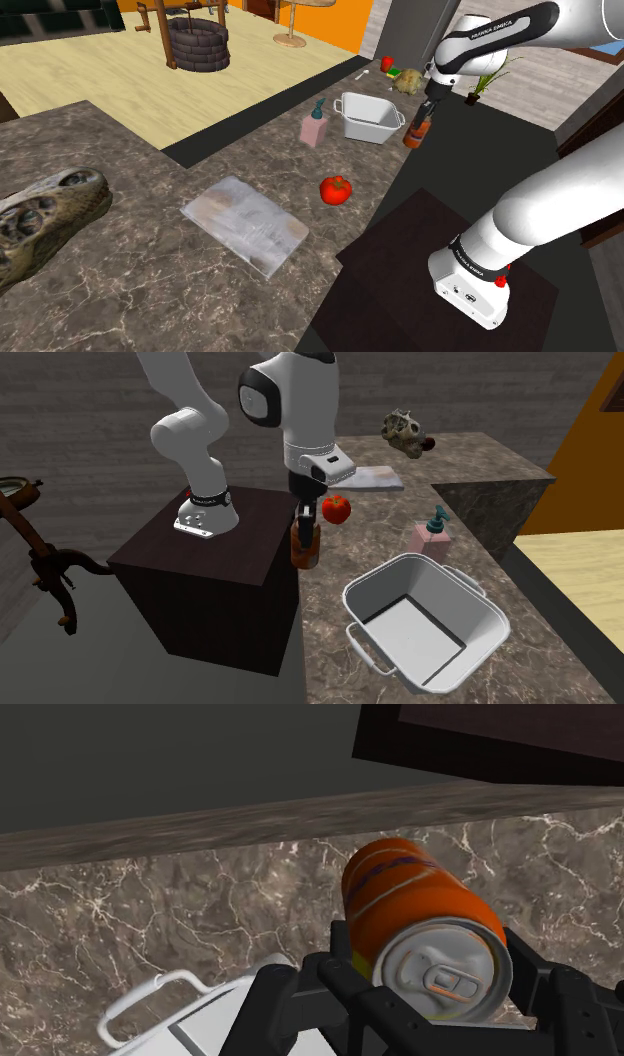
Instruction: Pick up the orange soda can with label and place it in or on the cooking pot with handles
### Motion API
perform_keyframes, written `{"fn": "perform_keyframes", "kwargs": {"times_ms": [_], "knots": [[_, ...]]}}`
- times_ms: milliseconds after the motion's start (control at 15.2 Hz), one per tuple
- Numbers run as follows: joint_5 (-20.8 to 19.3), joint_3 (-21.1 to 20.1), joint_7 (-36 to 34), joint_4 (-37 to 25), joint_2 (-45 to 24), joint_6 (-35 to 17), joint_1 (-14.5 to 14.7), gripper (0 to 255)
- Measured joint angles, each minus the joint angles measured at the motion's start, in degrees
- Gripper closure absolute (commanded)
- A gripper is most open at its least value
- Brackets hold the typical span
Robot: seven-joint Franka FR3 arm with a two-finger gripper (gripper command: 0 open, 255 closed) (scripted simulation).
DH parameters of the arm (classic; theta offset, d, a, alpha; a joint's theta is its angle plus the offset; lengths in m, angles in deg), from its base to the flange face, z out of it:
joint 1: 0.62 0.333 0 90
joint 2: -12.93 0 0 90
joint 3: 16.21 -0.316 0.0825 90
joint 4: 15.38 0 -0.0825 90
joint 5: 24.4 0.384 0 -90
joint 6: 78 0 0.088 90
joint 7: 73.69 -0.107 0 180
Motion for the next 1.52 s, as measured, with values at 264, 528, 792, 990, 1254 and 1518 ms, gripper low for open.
{"fn": "perform_keyframes", "kwargs": {"times_ms": [264, 528, 792, 990, 1254, 1518], "knots": [[-0.6, -0.5, -0.6, -1.6, 2.0, 3.5, -0.1, 255], [-1.0, -0.8, -0.8, -3.2, 3.6, 6.7, -0.2, 255], [0.2, -0.7, -0.3, -7.7, 1.3, 8.9, 0.4, 255], [2.9, -0.6, 0.6, -14.4, -4.8, 10.0, 1.3, 255], [6.9, -0.5, 2.3, -25.1, -14.0, 12.2, 1.7, 255], [10.4, -0.8, 3.5, -36.2, -22.6, 15.4, 1.0, 255]]}}
